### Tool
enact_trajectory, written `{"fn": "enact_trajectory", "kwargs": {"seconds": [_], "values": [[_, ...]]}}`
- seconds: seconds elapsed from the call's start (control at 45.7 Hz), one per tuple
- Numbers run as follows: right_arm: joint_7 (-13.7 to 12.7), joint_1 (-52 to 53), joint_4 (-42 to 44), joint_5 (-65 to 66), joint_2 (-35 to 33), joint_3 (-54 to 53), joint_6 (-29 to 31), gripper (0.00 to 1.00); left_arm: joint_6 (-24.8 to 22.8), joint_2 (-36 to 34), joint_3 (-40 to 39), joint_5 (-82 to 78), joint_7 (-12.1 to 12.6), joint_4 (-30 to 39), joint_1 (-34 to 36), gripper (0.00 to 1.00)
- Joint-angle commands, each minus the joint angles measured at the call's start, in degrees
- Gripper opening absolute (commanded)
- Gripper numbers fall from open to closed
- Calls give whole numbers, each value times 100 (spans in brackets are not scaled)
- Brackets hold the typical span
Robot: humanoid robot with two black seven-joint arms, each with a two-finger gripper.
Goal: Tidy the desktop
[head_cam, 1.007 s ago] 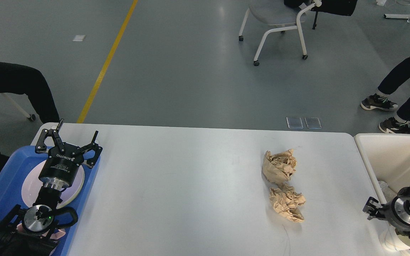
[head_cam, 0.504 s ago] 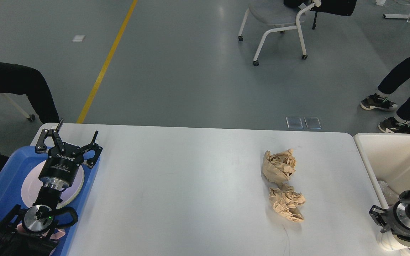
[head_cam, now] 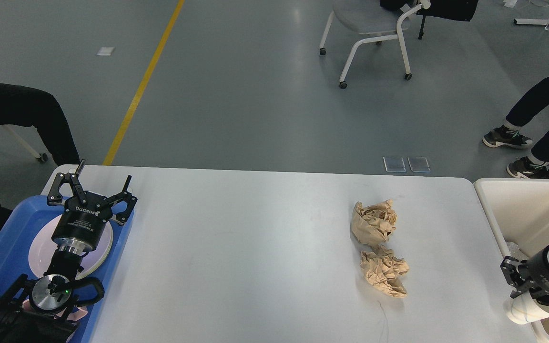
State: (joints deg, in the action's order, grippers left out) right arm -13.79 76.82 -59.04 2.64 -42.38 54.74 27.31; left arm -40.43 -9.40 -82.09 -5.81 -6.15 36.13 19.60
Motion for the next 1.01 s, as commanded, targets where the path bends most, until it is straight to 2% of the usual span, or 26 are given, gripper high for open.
{"fn": "enact_trajectory", "kwargs": {"seconds": [0.0,0.109,0.131,0.241,0.416,0.526,0.723,0.832,0.985], "values": [[0,964,-37,-36,-244,545,898,0,0,0,0,1,0,-1,0,96],[0,1879,-406,-53,-437,1108,1224,0,0,0,0,1,0,8,0,96],[0,2394,-659,-53,-516,1387,1268,0,0,0,0,-8,0,8,0,96],[0,3469,-1267,-62,-482,2144,1295,0,0,0,0,1,0,-1,0,96],[-9,4385,-1918,-124,176,2909,1295,0,0,0,0,1,0,-1,0,96],[0,4500,-1953,-431,669,3288,1251,0,0,0,0,1,0,-1,0,96],[-9,4421,-1831,-554,591,3279,1110,0,0,0,0,-8,0,-1,0,96],[0,4149,-1672,-563,494,3280,479,0,0,0,0,1,0,-1,0,96],[0,3236,-1111,-563,362,3060,-567,0,0,0,0,1,0,8,0,96]]}}
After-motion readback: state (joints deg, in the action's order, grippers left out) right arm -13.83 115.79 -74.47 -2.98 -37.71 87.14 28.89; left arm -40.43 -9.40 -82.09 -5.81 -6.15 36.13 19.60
